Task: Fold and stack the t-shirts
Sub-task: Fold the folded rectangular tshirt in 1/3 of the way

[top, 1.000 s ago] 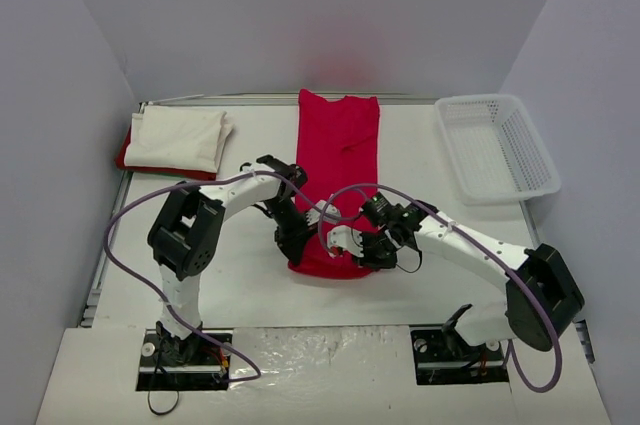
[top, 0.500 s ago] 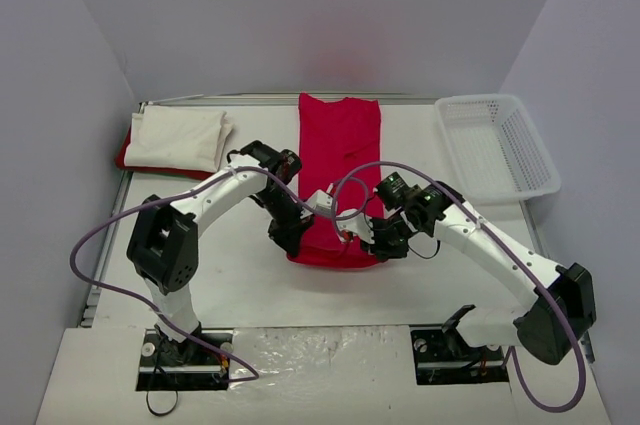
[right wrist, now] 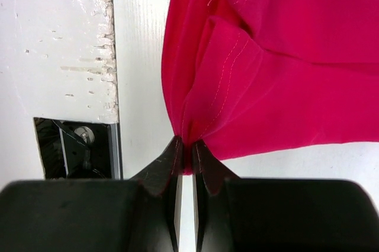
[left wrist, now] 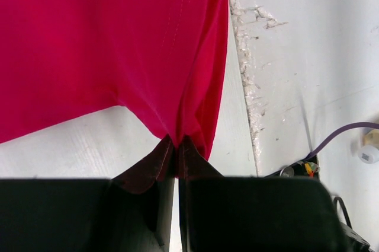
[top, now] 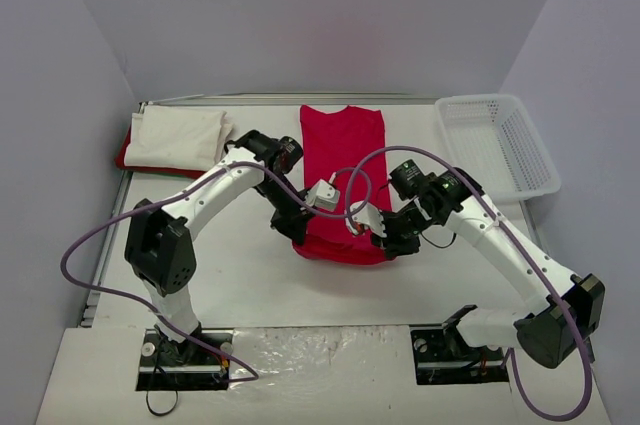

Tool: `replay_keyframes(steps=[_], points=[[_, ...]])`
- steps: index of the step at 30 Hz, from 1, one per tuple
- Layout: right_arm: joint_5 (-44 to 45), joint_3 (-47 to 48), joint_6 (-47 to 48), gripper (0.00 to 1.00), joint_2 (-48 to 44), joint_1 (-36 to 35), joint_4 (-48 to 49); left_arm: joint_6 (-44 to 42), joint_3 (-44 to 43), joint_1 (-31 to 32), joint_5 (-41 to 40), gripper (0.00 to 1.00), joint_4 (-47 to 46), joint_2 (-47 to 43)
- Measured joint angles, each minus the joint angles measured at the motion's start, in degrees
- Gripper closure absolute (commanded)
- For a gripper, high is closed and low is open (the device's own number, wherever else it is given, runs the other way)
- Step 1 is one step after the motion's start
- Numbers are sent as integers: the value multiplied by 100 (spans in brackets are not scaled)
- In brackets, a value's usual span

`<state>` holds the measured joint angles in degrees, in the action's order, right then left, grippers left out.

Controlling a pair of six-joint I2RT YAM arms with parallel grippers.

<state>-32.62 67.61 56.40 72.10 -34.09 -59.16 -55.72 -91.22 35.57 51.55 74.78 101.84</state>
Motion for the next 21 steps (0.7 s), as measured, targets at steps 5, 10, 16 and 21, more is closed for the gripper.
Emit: replay_keyframes(steps=[5,10,16,21], points=[[4,0,72,100,17,186,20,83,-428,0,-131,98,15,7],[11,11,83,100,166,411,181,243,-870,-2,-313,98,26,105],[35,164,129,100,527,671,433,424,-1169,-48,-562,98,24,409],[76,308,223,100,874,850,629,625,-1504,-101,-796,98,17,588]])
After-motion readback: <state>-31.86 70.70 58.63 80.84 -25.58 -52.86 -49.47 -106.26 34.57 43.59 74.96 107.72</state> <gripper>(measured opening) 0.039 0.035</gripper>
